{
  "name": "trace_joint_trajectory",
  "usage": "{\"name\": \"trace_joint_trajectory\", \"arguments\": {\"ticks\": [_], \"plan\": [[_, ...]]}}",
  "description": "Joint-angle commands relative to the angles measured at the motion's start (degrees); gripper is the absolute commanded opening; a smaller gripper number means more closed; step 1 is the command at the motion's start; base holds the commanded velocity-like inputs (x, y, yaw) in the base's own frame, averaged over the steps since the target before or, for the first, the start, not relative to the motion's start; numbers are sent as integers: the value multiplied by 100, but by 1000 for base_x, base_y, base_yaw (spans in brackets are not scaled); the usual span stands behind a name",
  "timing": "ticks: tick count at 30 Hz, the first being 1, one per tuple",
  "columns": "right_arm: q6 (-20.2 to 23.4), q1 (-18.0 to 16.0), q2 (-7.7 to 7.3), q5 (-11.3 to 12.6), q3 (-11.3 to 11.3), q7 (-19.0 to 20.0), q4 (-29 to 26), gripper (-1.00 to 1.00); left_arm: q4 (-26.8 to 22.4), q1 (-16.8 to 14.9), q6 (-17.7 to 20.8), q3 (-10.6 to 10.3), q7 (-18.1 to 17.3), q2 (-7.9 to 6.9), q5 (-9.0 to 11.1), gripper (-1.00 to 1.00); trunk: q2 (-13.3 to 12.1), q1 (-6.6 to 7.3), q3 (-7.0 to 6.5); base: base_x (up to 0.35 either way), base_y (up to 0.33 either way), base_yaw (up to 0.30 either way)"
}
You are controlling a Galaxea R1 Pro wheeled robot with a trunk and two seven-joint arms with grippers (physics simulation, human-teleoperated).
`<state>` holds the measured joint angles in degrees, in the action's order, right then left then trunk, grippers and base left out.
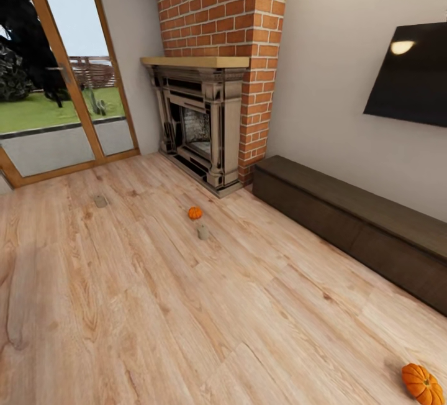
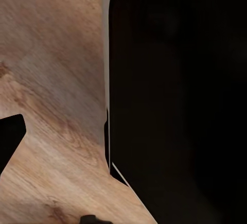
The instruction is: Place each of the two pumpkins and all three candles from the living room inside a cabinet in the living room (use any cabinet), then make sure every cabinet is closed, and position the cauldron so it is next to a table in the living room.
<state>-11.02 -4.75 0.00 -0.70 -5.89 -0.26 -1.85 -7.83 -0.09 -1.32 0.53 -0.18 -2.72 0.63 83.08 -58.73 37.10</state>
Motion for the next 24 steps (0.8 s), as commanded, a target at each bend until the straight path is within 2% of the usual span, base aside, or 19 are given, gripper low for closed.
{"name": "trace_joint_trajectory", "arguments": {"ticks": [1, 11, 17, 24], "plan": [[-3, 0, 0, 0, 0, 0, 0, 100, 1, 0, 0, 0, 0, 0, -1, 100, 0, 0, -9, 0, 0, 0], [-5, 0, 1, 0, 0, 0, 0, 100, -7, 0, 0, 0, 0, -9, 6, 100, 0, 0, -100, 4, 4, 0], [-5, 0, 0, 0, 0, 0, 0, 100, -8, 0, 0, 0, 8, -10, 7, 100, 0, 0, -154, 199, 187, -27], [-5, 0, -8, 4, 0, 0, 0, 100, -8, 0, 0, 6, 9, -17, 7, 100, 0, 0, -205, 226, 217, -171]]}}
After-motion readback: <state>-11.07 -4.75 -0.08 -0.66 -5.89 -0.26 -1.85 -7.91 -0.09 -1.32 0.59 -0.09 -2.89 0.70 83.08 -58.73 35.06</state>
